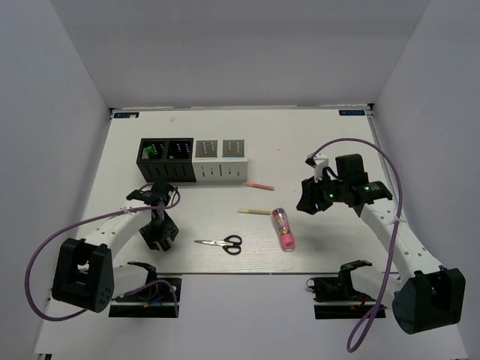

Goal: Sort the stationery into containers
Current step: Pick up the pen from the center of the board.

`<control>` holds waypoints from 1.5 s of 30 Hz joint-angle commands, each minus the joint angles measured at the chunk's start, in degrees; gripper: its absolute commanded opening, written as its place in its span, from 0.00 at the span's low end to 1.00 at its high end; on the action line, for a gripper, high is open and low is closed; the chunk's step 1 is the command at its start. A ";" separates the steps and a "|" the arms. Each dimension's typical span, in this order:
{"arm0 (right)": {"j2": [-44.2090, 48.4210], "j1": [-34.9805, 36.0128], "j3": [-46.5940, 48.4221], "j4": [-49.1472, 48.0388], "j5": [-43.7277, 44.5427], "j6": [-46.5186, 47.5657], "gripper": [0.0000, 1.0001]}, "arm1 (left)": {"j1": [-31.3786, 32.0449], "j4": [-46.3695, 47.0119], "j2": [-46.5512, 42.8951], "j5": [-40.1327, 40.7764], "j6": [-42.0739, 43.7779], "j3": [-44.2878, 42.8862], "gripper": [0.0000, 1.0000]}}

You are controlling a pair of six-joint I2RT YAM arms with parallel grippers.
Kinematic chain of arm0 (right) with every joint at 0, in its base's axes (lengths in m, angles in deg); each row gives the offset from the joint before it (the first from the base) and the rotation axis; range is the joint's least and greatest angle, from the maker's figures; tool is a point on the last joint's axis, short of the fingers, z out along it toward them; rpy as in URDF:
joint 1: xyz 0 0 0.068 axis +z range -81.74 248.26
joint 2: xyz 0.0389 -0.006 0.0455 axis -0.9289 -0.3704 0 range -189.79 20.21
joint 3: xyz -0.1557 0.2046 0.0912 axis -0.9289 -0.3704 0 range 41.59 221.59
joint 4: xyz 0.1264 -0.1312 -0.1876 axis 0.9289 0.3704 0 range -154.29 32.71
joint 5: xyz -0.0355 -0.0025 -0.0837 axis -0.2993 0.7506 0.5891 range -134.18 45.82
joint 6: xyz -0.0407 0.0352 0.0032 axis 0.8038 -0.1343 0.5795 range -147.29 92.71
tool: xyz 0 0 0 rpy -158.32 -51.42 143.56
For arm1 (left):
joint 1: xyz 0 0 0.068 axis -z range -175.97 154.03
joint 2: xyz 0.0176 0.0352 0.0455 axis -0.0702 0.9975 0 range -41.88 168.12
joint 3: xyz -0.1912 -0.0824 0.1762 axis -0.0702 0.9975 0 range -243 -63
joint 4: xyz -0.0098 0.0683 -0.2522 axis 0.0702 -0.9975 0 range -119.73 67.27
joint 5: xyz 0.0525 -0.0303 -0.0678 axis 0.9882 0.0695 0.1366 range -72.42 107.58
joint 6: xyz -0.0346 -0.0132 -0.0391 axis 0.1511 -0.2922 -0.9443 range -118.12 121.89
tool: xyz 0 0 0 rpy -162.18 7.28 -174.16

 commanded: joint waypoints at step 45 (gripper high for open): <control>4.41 -0.11 -1.01 -2.10 -0.71 0.25 0.58 | -9.00 23.17 16.88 0.05 5.43 8.49 0.41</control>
